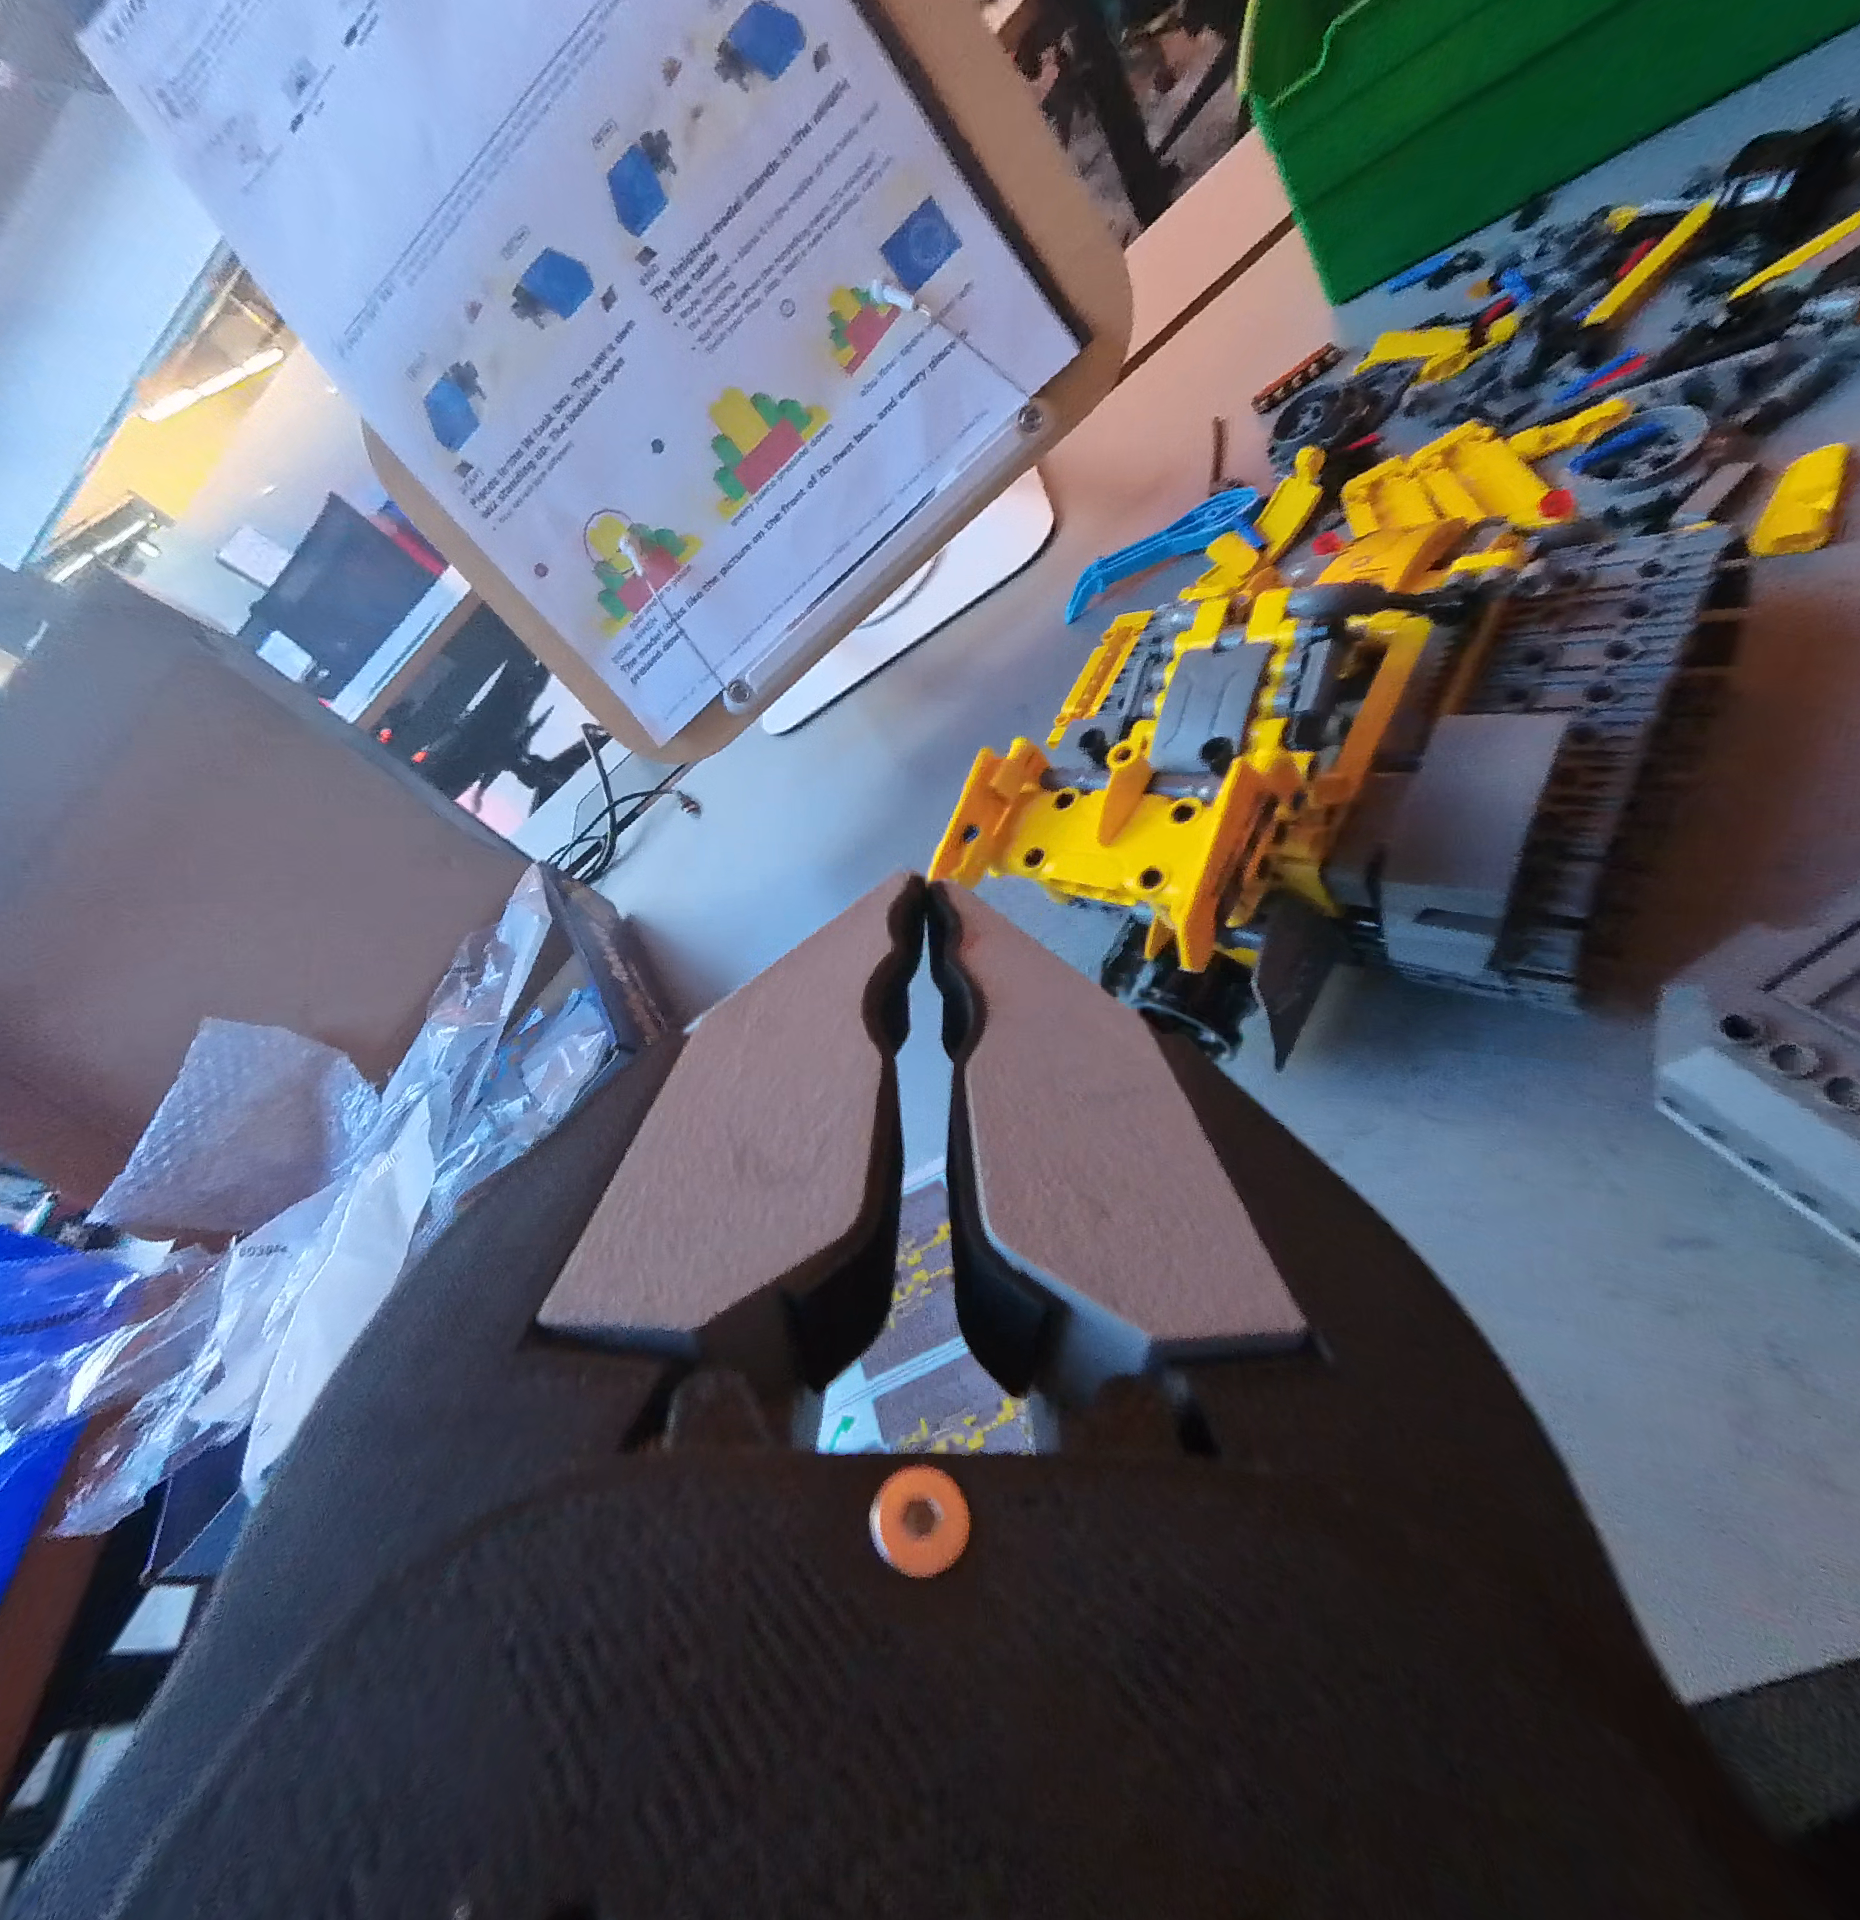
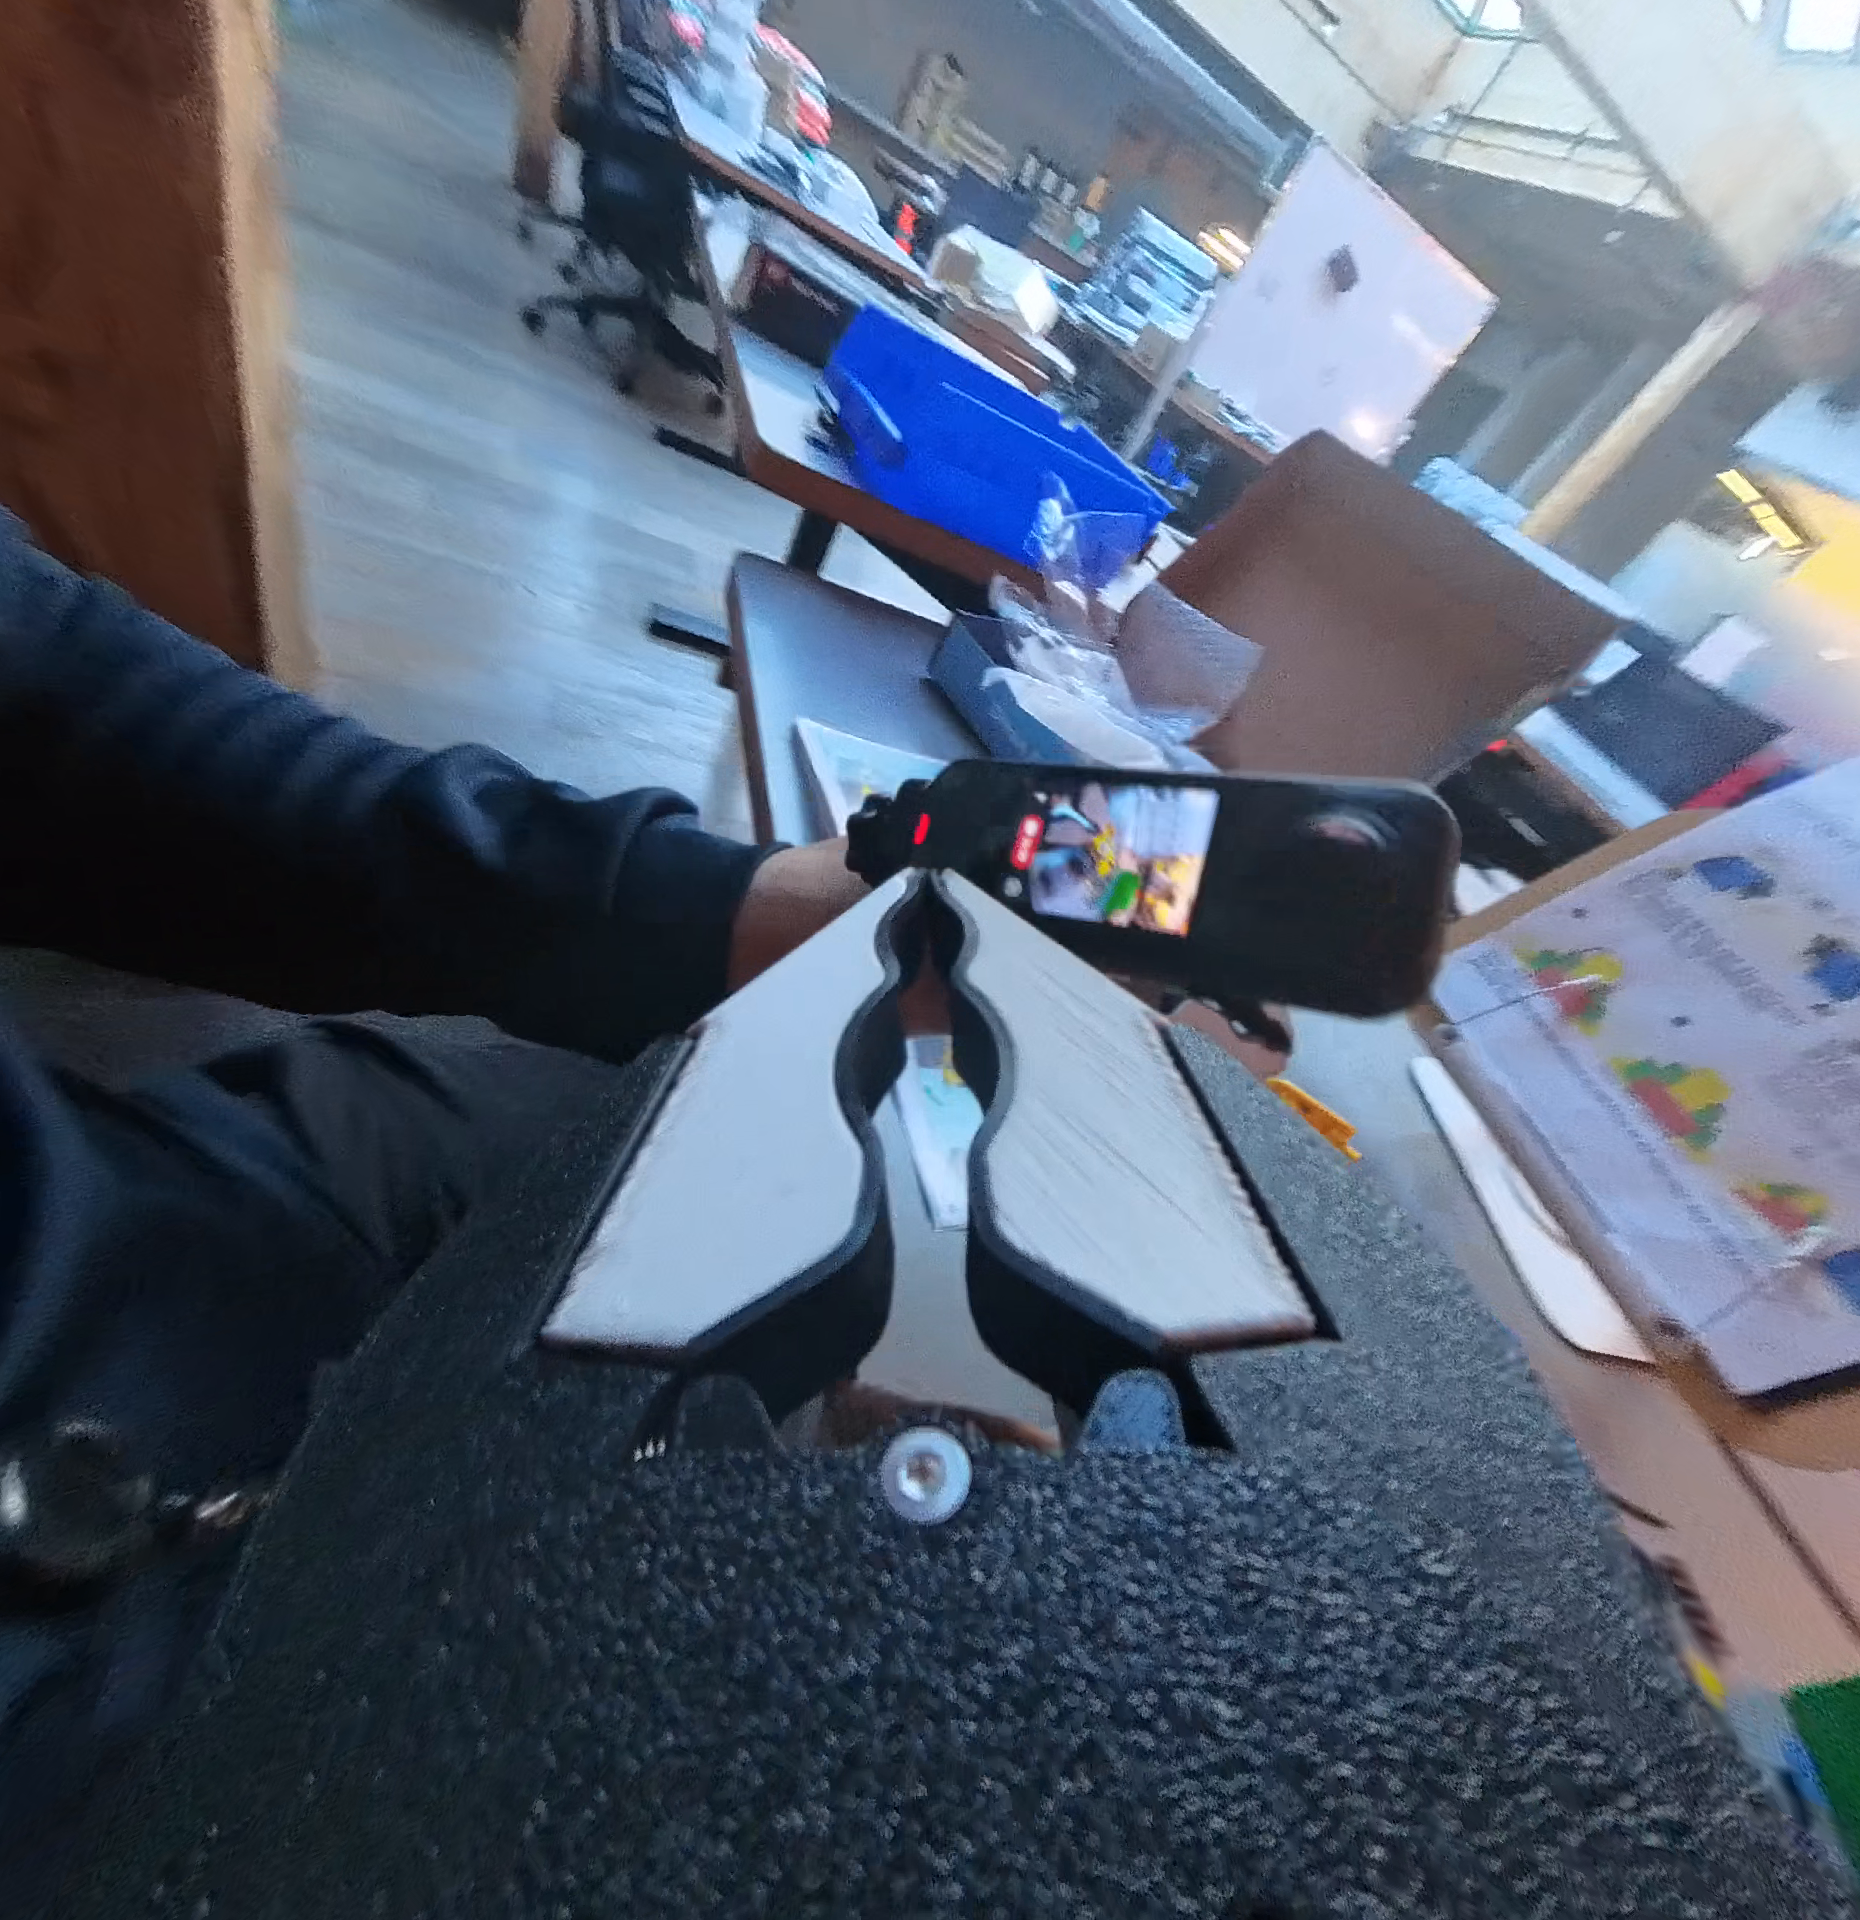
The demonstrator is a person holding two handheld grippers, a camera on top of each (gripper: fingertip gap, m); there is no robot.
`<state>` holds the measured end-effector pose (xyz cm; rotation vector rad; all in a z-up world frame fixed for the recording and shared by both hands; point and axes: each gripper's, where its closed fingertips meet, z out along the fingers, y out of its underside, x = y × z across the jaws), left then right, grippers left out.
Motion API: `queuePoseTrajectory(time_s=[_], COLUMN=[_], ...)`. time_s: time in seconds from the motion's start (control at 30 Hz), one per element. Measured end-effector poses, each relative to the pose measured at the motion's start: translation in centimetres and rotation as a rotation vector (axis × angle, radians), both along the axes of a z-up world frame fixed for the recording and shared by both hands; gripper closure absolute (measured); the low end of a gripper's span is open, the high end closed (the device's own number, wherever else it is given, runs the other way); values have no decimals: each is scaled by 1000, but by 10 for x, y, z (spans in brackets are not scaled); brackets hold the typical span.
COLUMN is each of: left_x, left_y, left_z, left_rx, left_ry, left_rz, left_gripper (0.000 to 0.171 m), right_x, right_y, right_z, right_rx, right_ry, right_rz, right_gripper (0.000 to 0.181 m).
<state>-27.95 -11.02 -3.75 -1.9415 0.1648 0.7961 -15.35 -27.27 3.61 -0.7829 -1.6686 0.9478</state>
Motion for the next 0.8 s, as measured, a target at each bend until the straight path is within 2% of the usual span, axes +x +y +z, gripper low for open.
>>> queuePoseTrajectory(time_s=[0.1,0.23,0.4,0.8], left_x=[-4,-5,-3,-16], left_y=[0,0,0,-3], left_z=[-9,-13,-16,-25], left_rx=[-33,-56,-85,-148], left_ry=[4,37,104,251], left_rz=[13,33,55,102], left_gripper=[171,171,171,171], right_x=[-12,-18,-22,-22], right_y=[-1,-2,8,15], right_z=[-5,-11,-22,-39], right_rx=[26,-46,-14,-14], right_ry=[28,25,1,-69], right_rz=[-65,-66,-123,-127], right_gripper=[181,181,181,181])
